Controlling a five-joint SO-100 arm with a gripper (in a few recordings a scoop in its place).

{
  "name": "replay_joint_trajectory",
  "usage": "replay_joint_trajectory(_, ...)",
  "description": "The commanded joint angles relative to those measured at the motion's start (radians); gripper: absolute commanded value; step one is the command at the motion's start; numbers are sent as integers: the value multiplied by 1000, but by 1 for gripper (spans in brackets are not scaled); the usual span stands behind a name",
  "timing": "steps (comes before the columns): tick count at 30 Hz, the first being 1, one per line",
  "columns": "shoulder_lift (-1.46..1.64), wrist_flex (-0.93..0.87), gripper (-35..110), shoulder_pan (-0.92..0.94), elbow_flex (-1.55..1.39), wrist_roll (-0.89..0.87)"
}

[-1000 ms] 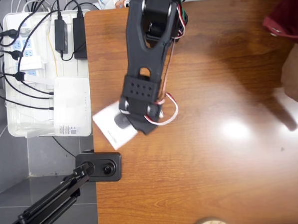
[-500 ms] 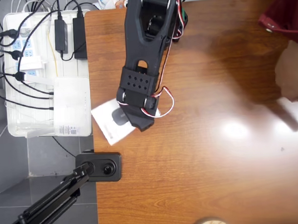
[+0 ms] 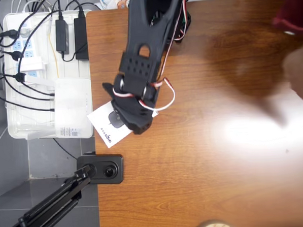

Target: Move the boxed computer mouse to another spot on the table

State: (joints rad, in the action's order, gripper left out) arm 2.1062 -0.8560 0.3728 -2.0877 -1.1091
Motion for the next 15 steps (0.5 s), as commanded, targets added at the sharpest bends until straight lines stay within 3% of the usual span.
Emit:
replay_joint_trajectory(1,123,-8,25,-17,32,-9)
replay_joint_trajectory(3,175,41,4,-35,34,-6)
replay_joint_trajectory(5,201,218,0,-69,18,43)
replay_joint_trajectory(12,124,1172,0,-172,-3,186)
replay_joint_trajectory(15,-49,1761,0,-172,29,334)
